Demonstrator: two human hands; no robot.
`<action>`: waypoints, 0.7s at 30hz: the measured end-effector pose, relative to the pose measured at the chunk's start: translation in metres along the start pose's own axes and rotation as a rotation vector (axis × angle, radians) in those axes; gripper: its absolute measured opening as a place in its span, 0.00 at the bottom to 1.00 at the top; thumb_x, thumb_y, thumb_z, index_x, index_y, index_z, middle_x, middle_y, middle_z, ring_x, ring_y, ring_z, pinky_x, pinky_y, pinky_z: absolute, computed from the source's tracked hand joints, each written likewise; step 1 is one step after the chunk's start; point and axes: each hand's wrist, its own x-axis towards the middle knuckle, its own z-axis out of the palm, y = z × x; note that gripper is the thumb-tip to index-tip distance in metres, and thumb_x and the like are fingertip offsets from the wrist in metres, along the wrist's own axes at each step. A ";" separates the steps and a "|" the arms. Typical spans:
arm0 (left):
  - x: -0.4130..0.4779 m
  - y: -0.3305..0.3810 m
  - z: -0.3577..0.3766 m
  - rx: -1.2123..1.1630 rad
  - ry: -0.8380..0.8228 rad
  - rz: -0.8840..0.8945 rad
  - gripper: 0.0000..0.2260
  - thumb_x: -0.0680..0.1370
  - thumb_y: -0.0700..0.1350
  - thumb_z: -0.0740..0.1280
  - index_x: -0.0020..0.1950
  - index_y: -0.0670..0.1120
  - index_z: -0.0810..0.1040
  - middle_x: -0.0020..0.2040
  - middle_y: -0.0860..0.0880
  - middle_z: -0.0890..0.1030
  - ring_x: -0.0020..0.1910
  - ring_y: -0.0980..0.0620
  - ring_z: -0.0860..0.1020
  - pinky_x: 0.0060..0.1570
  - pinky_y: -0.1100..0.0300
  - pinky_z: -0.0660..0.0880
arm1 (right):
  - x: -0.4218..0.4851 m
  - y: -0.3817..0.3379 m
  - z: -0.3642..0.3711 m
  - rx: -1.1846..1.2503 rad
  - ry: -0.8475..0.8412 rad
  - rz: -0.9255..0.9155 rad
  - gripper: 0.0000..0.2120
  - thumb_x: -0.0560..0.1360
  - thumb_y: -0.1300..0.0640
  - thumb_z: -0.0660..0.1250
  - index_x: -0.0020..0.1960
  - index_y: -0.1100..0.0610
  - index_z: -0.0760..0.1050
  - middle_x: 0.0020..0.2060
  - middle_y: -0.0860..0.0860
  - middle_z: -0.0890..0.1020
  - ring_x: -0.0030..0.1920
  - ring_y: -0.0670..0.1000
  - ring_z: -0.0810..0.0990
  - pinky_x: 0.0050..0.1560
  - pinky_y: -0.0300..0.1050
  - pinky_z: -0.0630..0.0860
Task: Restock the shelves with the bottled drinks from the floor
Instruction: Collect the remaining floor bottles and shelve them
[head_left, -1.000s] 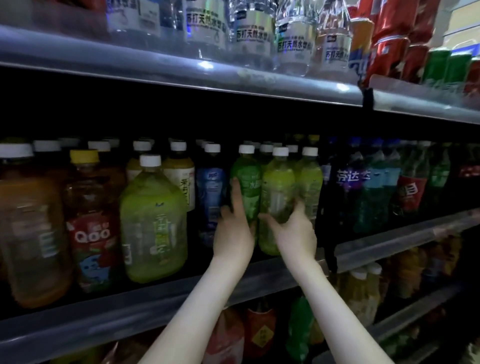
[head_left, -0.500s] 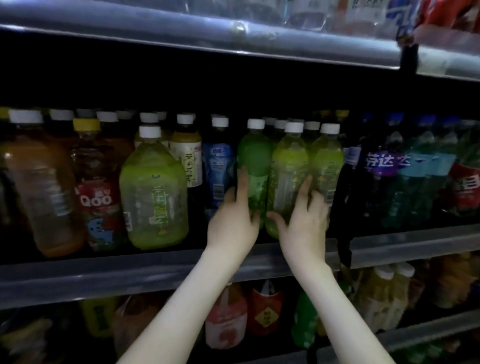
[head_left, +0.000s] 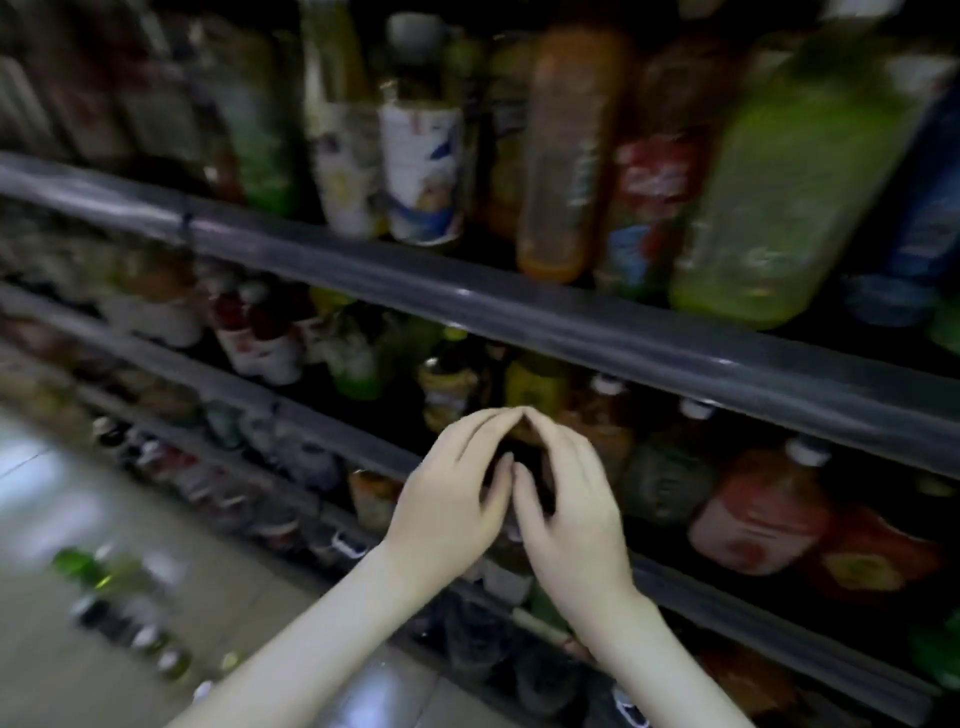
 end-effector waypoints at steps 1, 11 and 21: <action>-0.016 -0.021 -0.014 0.003 -0.032 -0.103 0.19 0.79 0.46 0.59 0.69 0.44 0.72 0.64 0.49 0.76 0.64 0.56 0.73 0.63 0.67 0.69 | 0.000 -0.010 0.025 0.029 -0.088 0.009 0.20 0.80 0.53 0.58 0.70 0.58 0.69 0.62 0.44 0.72 0.65 0.41 0.69 0.68 0.31 0.63; -0.213 -0.229 -0.161 0.185 -0.215 -0.925 0.23 0.80 0.45 0.61 0.75 0.48 0.62 0.71 0.49 0.68 0.69 0.50 0.68 0.65 0.60 0.65 | -0.004 -0.096 0.297 0.001 -0.852 -0.033 0.22 0.80 0.55 0.61 0.74 0.54 0.63 0.67 0.48 0.70 0.68 0.48 0.68 0.63 0.35 0.63; -0.322 -0.368 -0.255 0.276 -0.279 -1.375 0.22 0.79 0.41 0.60 0.74 0.46 0.65 0.69 0.44 0.68 0.67 0.43 0.69 0.61 0.55 0.67 | -0.022 -0.136 0.522 -0.103 -1.308 -0.135 0.23 0.80 0.60 0.58 0.75 0.58 0.60 0.69 0.55 0.69 0.69 0.53 0.66 0.65 0.42 0.62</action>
